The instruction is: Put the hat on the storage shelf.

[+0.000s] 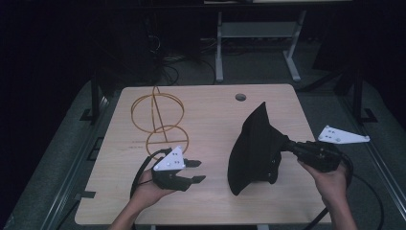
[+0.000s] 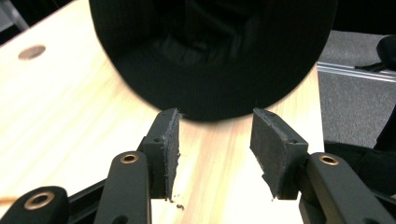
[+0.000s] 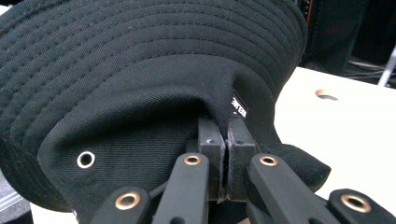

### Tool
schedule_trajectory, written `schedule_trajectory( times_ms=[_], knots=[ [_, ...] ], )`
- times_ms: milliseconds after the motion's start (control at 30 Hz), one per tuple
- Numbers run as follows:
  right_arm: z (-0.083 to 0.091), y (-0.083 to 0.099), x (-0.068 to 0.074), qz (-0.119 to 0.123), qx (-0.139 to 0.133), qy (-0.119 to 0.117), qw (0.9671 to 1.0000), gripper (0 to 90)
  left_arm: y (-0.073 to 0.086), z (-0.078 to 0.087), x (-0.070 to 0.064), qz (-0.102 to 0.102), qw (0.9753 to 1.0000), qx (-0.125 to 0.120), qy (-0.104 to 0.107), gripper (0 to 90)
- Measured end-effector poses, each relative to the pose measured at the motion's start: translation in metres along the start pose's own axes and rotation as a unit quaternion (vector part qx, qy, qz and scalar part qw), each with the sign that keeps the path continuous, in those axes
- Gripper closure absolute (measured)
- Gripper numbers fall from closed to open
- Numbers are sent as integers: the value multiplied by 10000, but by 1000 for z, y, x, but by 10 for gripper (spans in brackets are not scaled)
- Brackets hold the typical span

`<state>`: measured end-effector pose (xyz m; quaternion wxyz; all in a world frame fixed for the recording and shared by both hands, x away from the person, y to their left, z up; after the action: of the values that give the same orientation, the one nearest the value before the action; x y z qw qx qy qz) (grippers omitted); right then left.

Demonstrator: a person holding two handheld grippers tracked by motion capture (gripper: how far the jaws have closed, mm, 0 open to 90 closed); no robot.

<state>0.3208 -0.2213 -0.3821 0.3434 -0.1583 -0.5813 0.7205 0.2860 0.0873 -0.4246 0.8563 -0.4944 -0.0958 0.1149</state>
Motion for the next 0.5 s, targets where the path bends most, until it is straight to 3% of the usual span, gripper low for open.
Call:
schedule_trajectory(
  times_ms=[233, 267, 500],
  knots=[
    [0, -20, 5, -169, -23, -46, 9998, 879, 20, 10, 4, 168, 9998, 10, -111, 491],
    [-1, -24, 6, -209, -42, -56, 9998, 879, 26, 12, 5, 272, 9996, 10, -124, 487],
    [-7, -44, 10, -294, -73, -97, 9995, 878, 41, 17, 7, 307, 9993, 103, -166, 478]
  ],
)
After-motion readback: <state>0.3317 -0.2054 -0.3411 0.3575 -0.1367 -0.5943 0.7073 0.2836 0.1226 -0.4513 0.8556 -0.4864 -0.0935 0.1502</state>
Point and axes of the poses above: each handheld gripper's, and its own axes: z roughly backward along the jaws, y roughly out of its underside, x roughly to its left, the point moved 8 cm from there along -z, roughly forward along the jaws, and after that the axes turned 4 degrees about -x, right-handed, at the moved point
